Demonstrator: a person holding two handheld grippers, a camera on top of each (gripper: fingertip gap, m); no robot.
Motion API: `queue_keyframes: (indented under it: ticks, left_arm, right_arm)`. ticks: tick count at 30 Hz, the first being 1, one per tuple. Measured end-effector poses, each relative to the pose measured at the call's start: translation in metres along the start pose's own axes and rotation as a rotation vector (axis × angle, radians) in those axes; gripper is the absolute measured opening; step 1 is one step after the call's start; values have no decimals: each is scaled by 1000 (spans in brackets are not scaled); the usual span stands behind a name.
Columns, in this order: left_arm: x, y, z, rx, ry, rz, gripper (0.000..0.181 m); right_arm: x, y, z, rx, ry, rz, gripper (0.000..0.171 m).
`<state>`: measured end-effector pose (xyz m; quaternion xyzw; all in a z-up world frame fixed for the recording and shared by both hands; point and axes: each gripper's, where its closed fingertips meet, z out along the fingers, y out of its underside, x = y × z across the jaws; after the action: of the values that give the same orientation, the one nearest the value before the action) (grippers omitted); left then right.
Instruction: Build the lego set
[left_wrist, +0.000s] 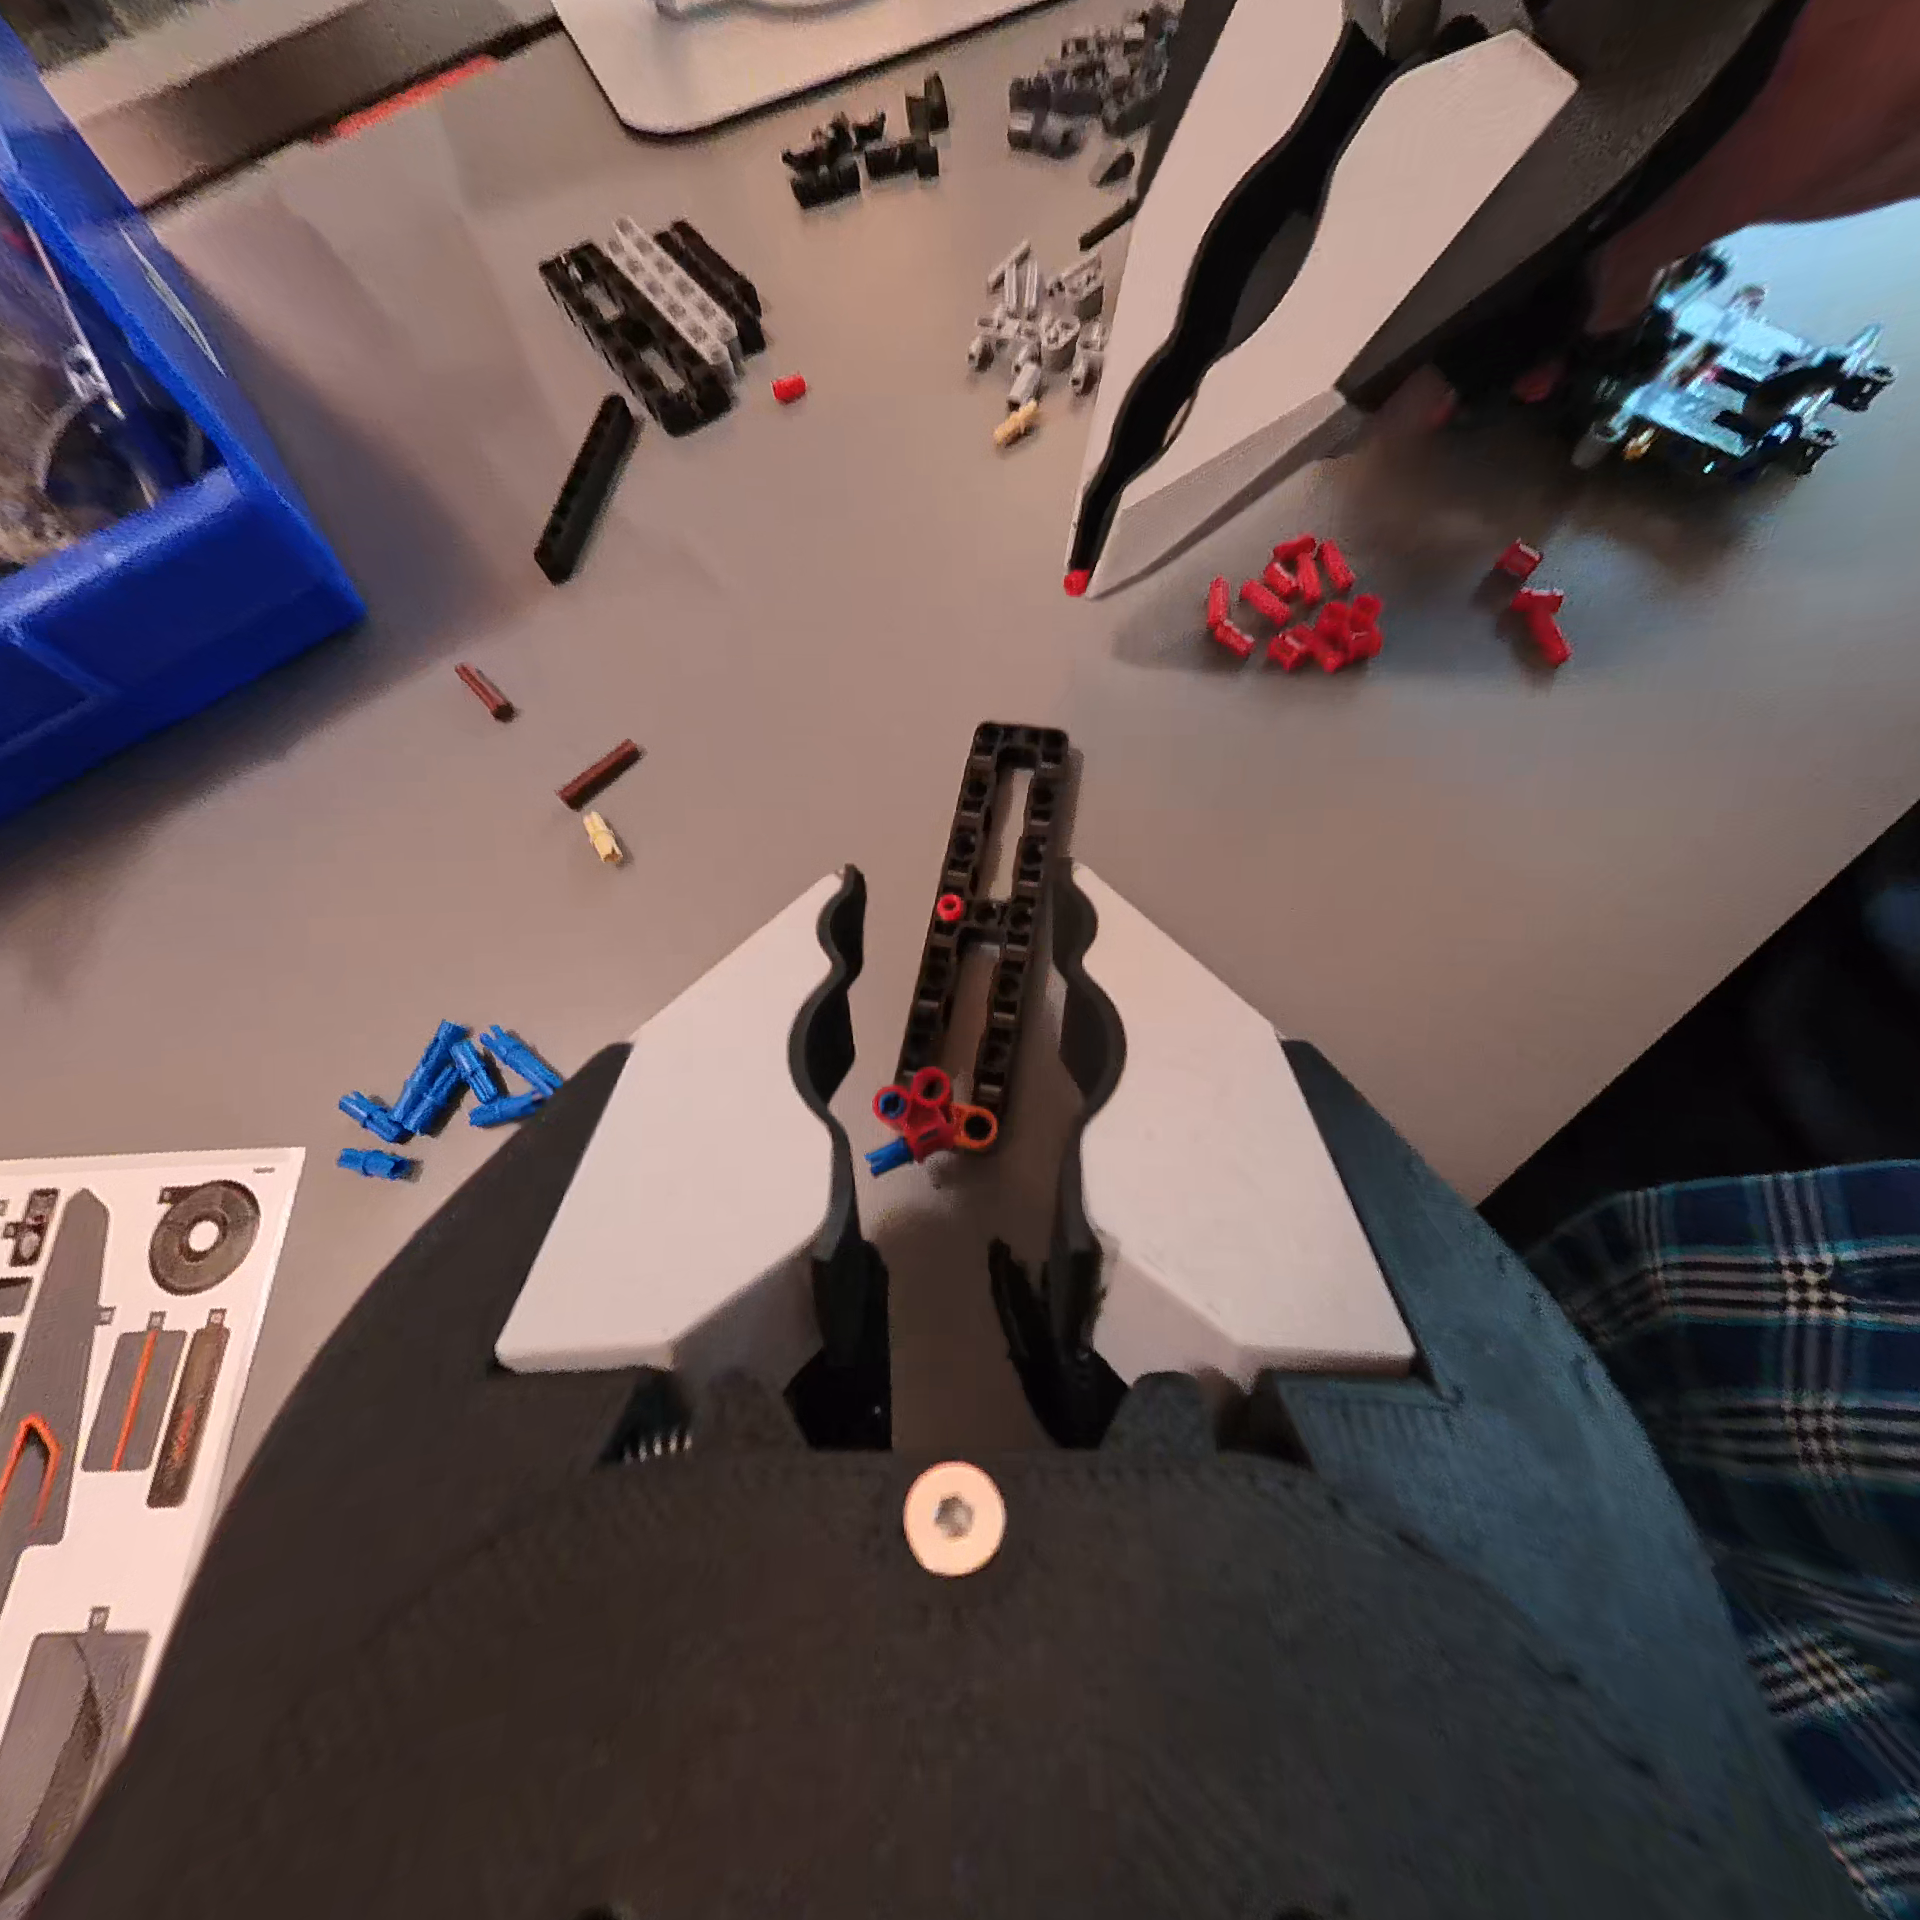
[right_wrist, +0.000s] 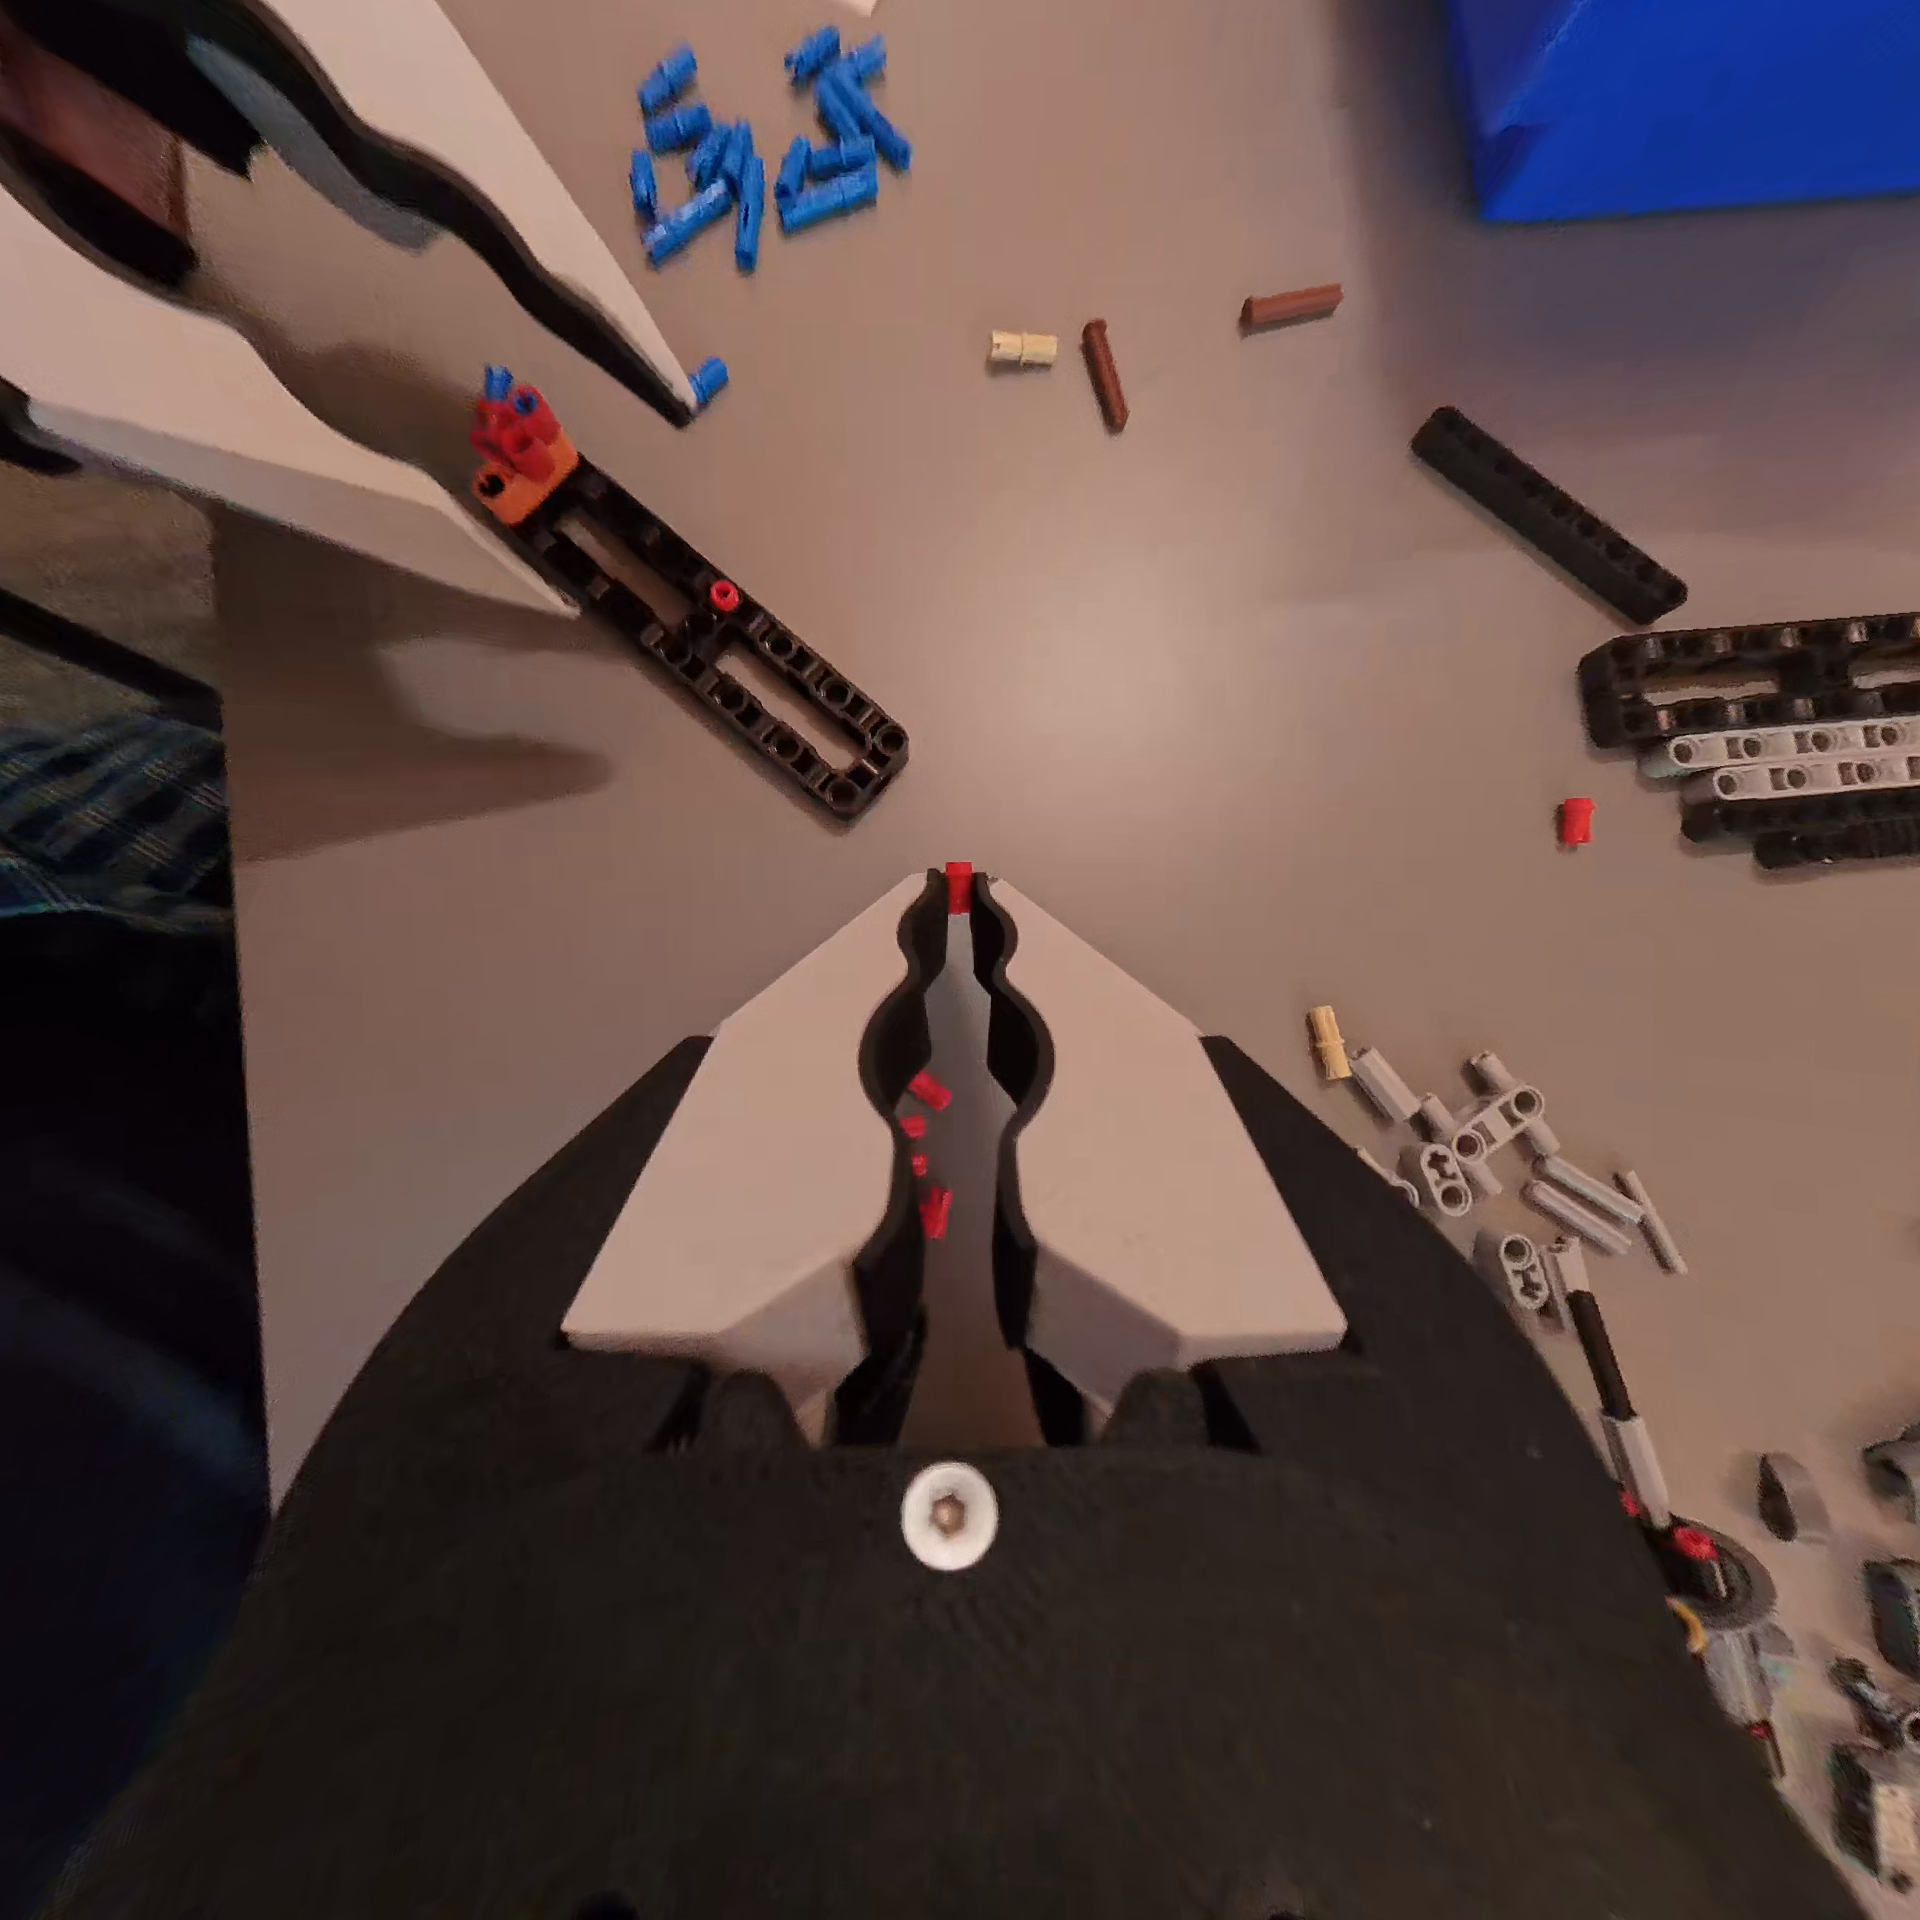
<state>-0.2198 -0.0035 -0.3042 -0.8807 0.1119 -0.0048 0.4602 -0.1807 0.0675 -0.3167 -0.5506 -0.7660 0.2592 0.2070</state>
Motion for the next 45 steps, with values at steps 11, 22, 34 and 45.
queue_keyframes:
  ticks: [11, 22, 34, 45]
  left_arm:
    - [25, -47, 6, 127, -5, 65, 35]
    - [42, -97, 23, 227, -25, 47, 34]
    - [39, -133, 11, 347, -178, 128, 21]
    - [30, -134, 3, 330, -260, 189, 11]
  right_arm:
    - [4, -24, -38, 256, -86, 189, 1]
    - [6, -54, -91, 652, -362, 520, 1]
    - [-2, -71, -107, 875, -653, 782, 1]
    - [-10, -76, -101, 907, -699, 843, 2]
